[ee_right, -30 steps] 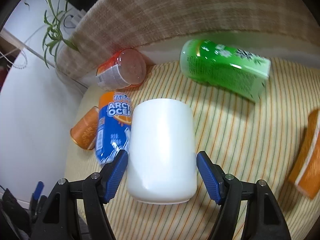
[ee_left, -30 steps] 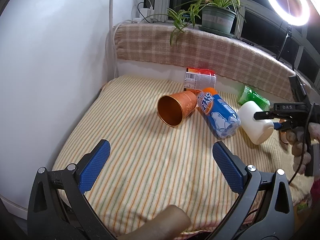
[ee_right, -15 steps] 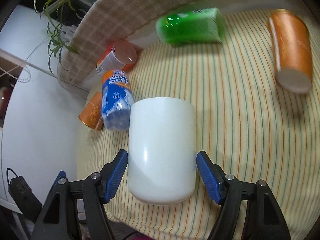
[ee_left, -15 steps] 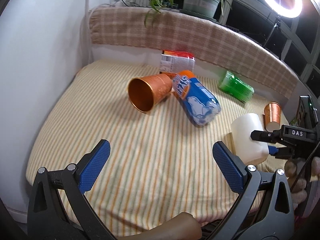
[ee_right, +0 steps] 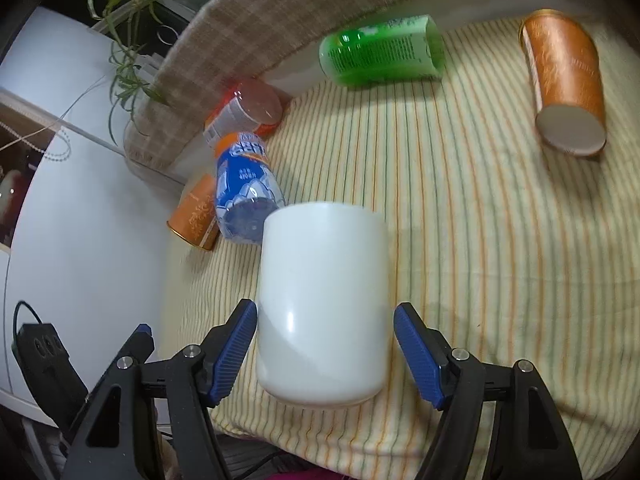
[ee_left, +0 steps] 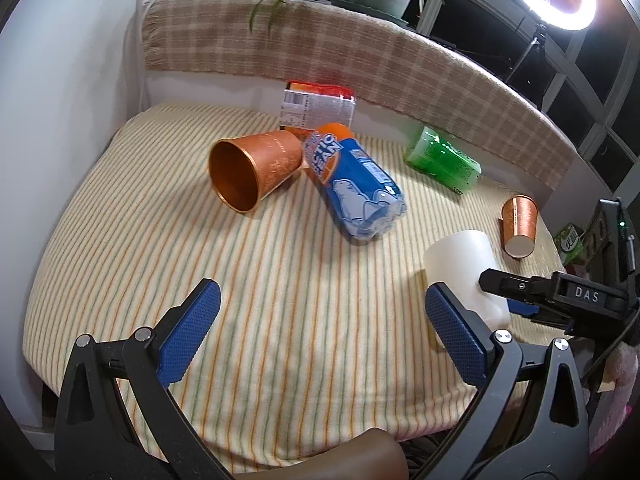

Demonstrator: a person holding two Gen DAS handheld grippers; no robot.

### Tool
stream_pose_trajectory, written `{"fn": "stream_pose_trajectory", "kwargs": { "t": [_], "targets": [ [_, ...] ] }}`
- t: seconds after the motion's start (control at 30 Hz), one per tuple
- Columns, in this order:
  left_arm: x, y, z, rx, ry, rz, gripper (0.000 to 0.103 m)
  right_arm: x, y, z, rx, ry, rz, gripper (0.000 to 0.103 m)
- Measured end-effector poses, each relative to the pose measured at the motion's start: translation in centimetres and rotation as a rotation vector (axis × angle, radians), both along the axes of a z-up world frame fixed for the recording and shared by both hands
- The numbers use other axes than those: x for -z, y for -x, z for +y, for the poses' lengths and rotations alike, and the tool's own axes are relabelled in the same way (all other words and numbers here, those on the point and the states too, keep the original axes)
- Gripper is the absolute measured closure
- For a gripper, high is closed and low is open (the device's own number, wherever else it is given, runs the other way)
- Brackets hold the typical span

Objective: Flip cup upright
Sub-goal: 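Lift the white cup with the right gripper and rotate it toward upright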

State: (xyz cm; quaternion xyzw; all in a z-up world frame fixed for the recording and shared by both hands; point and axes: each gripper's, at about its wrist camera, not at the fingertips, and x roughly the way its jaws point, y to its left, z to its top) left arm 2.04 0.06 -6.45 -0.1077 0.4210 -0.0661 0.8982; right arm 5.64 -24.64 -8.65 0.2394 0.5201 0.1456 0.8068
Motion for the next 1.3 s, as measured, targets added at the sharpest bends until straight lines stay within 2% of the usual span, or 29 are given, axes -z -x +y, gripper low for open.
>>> {"fn": "stream_pose_trajectory", "kwargs": {
  "t": [0.13, 0.43, 0.57, 0.7, 0.87, 1.0, 1.13, 1.3],
  "targets": [
    [0.2, -0.5, -0.8, 0.025, 0.017, 0.014, 0.000, -1.4, 1.1, -0.7, -0.001, 0.050, -0.068, 0.022],
    [0.6, -2.0, -2.7, 0.087, 0.074, 0.068, 0.000, -3.7, 4.5, -3.3, 0.068, 0.165, -0.199, 0.018],
    [1.2, -2.9, -3.5, 0.118, 0.132, 0.120, 0.000, -4.1, 6.2, -4.2, 0.102, 0.256, -0.233, 0.018],
    [1.7, -4.0, -4.4, 0.141, 0.194, 0.175, 0.000, -3.9, 7.6, -5.2, 0.137, 0.303, -0.237, 0.018],
    [2.2, -5.1, -5.0, 0.147, 0.227, 0.219, 0.000, -3.3, 8.5, -6.6, 0.174, 0.293, -0.221, 0.018],
    [3.2, -6.3, -5.2, 0.146, 0.284, 0.277, 0.000, -2.8, 8.8, -7.1, 0.192, 0.287, -0.212, 0.017],
    [4.0, -7.3, -5.7, 0.164, 0.320, 0.327, 0.007, -2.5, 9.0, -7.4, 0.200, 0.289, -0.207, 0.017],
    [4.6, -8.7, -6.8, 0.193, 0.356, 0.371, 0.008, -2.2, 9.1, -7.8, 0.211, 0.287, -0.202, 0.017]
  ]
}}
